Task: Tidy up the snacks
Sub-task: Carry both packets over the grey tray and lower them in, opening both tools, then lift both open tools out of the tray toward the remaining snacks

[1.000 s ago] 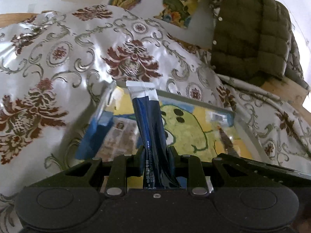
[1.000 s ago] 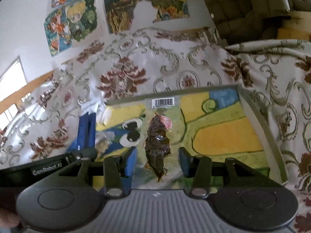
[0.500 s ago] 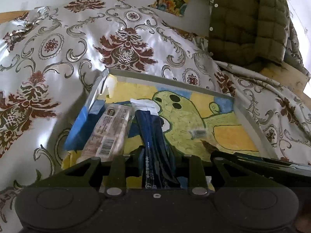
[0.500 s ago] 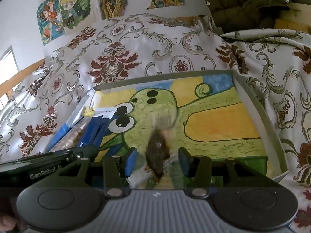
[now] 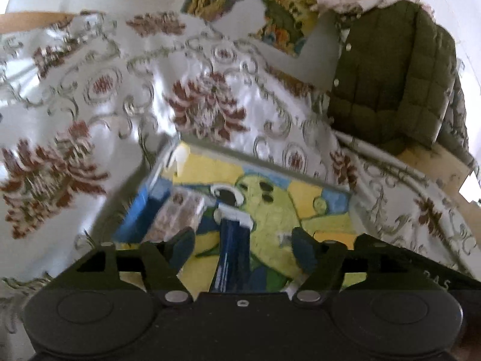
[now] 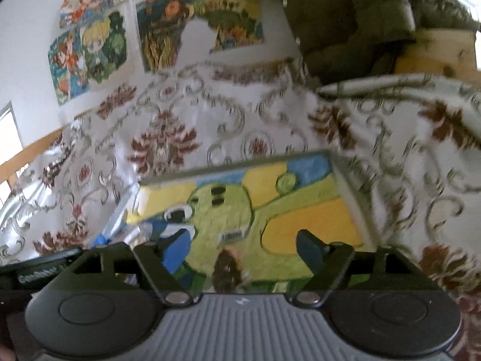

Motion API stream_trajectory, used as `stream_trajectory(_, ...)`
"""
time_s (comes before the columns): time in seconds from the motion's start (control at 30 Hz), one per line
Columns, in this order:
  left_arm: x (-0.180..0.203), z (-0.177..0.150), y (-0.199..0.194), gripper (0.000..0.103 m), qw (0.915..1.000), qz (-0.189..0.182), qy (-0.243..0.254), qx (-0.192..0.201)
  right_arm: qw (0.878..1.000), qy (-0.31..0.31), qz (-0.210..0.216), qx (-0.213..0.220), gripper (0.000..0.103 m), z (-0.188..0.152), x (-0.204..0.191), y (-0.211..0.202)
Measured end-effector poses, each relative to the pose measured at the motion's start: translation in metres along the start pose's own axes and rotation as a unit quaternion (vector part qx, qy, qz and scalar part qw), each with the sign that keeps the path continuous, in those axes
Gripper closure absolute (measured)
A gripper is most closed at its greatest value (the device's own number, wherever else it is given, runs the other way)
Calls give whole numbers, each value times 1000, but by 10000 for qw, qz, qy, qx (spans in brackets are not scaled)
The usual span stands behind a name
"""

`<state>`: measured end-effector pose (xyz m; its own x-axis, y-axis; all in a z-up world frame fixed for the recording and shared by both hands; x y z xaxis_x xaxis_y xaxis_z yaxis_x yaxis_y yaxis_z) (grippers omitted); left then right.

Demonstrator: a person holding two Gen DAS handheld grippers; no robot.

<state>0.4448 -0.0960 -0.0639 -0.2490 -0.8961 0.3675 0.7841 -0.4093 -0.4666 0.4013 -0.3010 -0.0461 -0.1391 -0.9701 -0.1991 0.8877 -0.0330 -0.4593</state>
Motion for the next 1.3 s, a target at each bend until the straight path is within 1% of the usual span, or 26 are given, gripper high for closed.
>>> stream_trajectory(0.07, 4, 7, -13, 16, 9998, 84, 64, 146, 9999, -47, -21, 152, 14, 7, -1, -12)
stream_trajectory(0.23, 14, 21, -52, 3, 9970, 352, 442, 530, 9989, -143, -41, 451, 7, 18, -5, -43)
stream_trajectory(0.37, 23, 30, -85, 1, 9922, 577, 704, 852, 9974, -267, -37, 665, 1, 24, -9, -70)
stream_trajectory(0.43, 27, 33, -105, 1, 9899, 582, 732, 1063, 9964, -309, -21, 794, 0, 26, -10, -85)
stream_trajectory(0.53, 31, 32, -131, 1, 9878, 611, 693, 1254, 9950, -359, 4, 928, 0, 25, -11, -107)
stream_trajectory(0.63, 31, 23, -149, 1, 9874, 710, 630, 1267, 9938, -393, -36, 1041, 0, 22, -10, -126)
stream_trajectory(0.73, 26, 8, -165, 1, 9875, 855, 515, 1221, 9932, -348, -63, 1111, 0, 13, -9, -145)
stream_trajectory(0.87, 20, -13, -185, 1, 9875, 1034, 445, 1102, 9933, -434, -17, 1075, 0, -5, -10, -167)
stream_trajectory(0.97, 16, -31, -202, 1, 9872, 1102, 486, 1045, 9926, -588, -45, 1058, 0, -19, -13, -184)
stream_trajectory(1.1, 14, -57, -225, 1, 9871, 1178, 530, 941, 9925, -671, 36, 1018, 0, -33, -18, -204)
stream_trajectory(1.2, 15, -71, -238, 1, 9877, 1190, 541, 862, 9913, -820, 48, 1024, 0, -45, -24, -218)
stream_trajectory(1.3, 17, -84, -253, 1, 9865, 1267, 624, 833, 9898, -1039, 60, 976, 0, -58, -32, -230)
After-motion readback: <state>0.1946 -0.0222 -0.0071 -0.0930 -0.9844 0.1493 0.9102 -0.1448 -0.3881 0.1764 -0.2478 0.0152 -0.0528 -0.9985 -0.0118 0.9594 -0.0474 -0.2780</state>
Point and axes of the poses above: each gripper's, at about its wrist camera, not at the fingertips, and y roughly the way its jaws point, x to its right, z to its top, the point moved 7 cm from there along y, roughly the way its jaws point, and after that the axes turned 1 degree about -x, right-handed, at the moved point
